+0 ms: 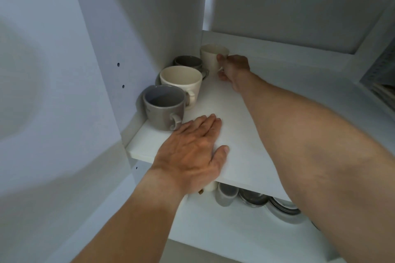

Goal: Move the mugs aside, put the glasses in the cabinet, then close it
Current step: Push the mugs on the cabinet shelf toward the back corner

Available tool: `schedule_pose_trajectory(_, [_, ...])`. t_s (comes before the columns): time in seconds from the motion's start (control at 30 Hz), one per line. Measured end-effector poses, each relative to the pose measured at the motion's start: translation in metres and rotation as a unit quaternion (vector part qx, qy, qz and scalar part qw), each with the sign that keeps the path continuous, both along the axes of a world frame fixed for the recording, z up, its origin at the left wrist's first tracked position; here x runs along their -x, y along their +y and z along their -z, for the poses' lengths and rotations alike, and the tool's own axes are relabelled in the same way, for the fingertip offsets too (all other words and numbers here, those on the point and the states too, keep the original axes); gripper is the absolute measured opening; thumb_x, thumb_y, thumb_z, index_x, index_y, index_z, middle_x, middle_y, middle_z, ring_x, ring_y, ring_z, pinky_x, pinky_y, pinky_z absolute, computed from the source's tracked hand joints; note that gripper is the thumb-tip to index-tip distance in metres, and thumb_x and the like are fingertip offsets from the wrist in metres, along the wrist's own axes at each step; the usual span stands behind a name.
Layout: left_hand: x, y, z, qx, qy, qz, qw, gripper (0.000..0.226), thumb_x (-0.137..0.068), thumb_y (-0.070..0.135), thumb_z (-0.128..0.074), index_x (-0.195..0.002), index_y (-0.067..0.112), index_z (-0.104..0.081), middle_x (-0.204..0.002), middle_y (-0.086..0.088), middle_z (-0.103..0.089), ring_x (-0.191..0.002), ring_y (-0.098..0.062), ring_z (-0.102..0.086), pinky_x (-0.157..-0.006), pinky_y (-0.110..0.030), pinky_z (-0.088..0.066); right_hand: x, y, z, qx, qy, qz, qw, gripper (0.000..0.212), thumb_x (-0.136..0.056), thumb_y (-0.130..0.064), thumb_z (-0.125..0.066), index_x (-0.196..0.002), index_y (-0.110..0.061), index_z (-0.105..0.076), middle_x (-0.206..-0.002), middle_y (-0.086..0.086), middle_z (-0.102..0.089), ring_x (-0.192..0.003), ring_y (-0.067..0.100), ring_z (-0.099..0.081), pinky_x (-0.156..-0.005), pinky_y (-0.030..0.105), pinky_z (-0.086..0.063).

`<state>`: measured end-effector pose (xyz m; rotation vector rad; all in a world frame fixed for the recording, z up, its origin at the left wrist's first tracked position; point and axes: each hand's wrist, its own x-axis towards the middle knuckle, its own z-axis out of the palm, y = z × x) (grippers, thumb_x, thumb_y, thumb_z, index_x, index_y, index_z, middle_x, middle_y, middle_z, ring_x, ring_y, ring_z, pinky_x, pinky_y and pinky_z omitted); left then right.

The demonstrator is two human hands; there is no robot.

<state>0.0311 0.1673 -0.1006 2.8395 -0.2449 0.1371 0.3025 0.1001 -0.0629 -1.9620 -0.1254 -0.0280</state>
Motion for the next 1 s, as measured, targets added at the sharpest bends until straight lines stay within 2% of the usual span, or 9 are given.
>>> schedule_pose_trajectory(0.13, [-0.001, 0.0, 0.0, 0.002, -0.001, -0.001, 1.0, 0.065, -0.1, 0.051, -0.02, -0.157, 0.025, 0.001, -0.165, 0.009, 0.003, -0.15, -0.004, 0.004, -0.123, -0.029, 0.001, 0.002, 0.01, 0.001, -0.01, 0.006, -0.01, 1.0, 0.048, -0.091, -0.04, -0.063, -0.117, -0.001, -0.066, -0.1, 0.01, -0.066, -0.096, 0.026, -0.065, -0.098, 0.047, -0.054])
schedule_pose_trajectory(0.23, [-0.001, 0.0, 0.001, 0.001, -0.003, 0.0, 1.0, 0.065, -0.1, 0.052, -0.02, -0.157, 0.025, 0.0, -0.165, 0.009, 0.003, -0.15, -0.005, 0.004, -0.122, -0.028, 0.003, 0.003, 0.021, 0.001, 0.006, -0.003, -0.003, 1.0, 0.049, -0.088, -0.043, -0.065, -0.115, -0.002, -0.071, -0.118, 0.018, -0.07, -0.113, 0.035, -0.065, -0.101, 0.046, -0.052])
schedule_pose_trajectory(0.3, [-0.001, 0.0, 0.002, -0.001, -0.003, 0.002, 1.0, 0.065, -0.1, 0.052, -0.019, -0.157, 0.025, 0.001, -0.165, 0.009, 0.003, -0.15, -0.005, 0.005, -0.122, -0.027, 0.003, 0.004, 0.028, 0.002, 0.018, -0.005, -0.006, 1.0, 0.047, -0.089, -0.042, -0.064, -0.113, -0.003, -0.072, -0.122, 0.02, -0.069, -0.115, 0.039, -0.064, -0.101, 0.046, -0.052])
schedule_pose_trajectory(0.47, [-0.001, 0.001, 0.002, -0.01, 0.004, -0.001, 1.0, 0.065, -0.101, 0.051, -0.019, -0.157, 0.025, 0.001, -0.165, 0.009, 0.003, -0.15, -0.005, 0.005, -0.122, -0.028, 0.002, 0.008, 0.029, 0.003, 0.024, 0.009, -0.033, 0.999, 0.048, -0.094, -0.039, -0.056, -0.123, -0.001, -0.065, -0.117, 0.017, -0.067, -0.1, 0.031, -0.063, -0.098, 0.038, -0.052])
schedule_pose_trajectory(0.6, [-0.002, 0.0, 0.0, -0.023, 0.018, 0.004, 1.0, 0.064, -0.101, 0.05, -0.019, -0.157, 0.024, -0.001, -0.165, 0.007, 0.001, -0.15, -0.007, 0.002, -0.12, -0.027, 0.003, 0.033, 0.008, -0.003, 0.022, 0.031, 0.0, 0.999, 0.058, -0.094, -0.042, -0.055, -0.141, -0.008, -0.051, -0.146, 0.013, -0.052, -0.13, 0.034, -0.054, -0.11, 0.039, -0.045])
schedule_pose_trajectory(0.7, [-0.001, -0.001, -0.004, -0.04, 0.029, 0.002, 0.999, 0.06, -0.103, 0.045, -0.017, -0.157, 0.023, -0.003, -0.165, 0.005, -0.001, -0.151, -0.009, 0.0, -0.122, -0.03, 0.0, 0.083, -0.03, -0.001, 0.128, -0.019, 0.04, 0.991, 0.052, -0.098, -0.039, -0.05, -0.138, -0.007, -0.053, -0.145, 0.015, -0.052, -0.134, 0.031, -0.05, -0.107, 0.031, -0.039])
schedule_pose_trajectory(0.8, [0.004, -0.009, -0.014, -0.067, 0.058, -0.009, 0.996, 0.057, -0.104, 0.037, -0.014, -0.157, 0.019, -0.003, -0.165, 0.0, 0.001, -0.151, -0.013, 0.0, -0.123, -0.032, -0.002, 0.15, -0.085, 0.002, 0.265, -0.034, 0.012, 0.963, 0.053, -0.099, -0.043, -0.042, -0.143, -0.014, -0.046, -0.149, 0.015, -0.047, -0.139, 0.034, -0.042, -0.114, 0.04, -0.033])
schedule_pose_trajectory(0.9, [0.008, -0.022, -0.026, -0.073, 0.099, -0.028, 0.992, 0.056, -0.105, 0.032, -0.013, -0.157, 0.013, 0.0, -0.165, -0.003, 0.004, -0.152, -0.017, 0.002, -0.124, -0.035, -0.003, 0.198, -0.131, -0.001, 0.4, 0.007, -0.057, 0.915, 0.058, -0.101, -0.045, -0.033, -0.151, -0.016, -0.031, -0.159, 0.011, -0.031, -0.146, 0.033, -0.028, -0.118, 0.045, -0.024])
schedule_pose_trajectory(1.0, [0.005, -0.034, -0.03, -0.087, 0.122, -0.064, 0.987, 0.057, -0.104, 0.029, -0.016, -0.156, 0.011, -0.002, -0.165, -0.006, 0.001, -0.152, -0.021, -0.001, -0.123, -0.038, -0.007, 0.221, -0.155, 0.003, 0.458, 0.011, -0.092, 0.884, 0.063, -0.101, -0.049, -0.029, -0.156, -0.018, -0.02, -0.165, 0.009, -0.014, -0.151, 0.03, -0.016, -0.123, 0.047, -0.015])
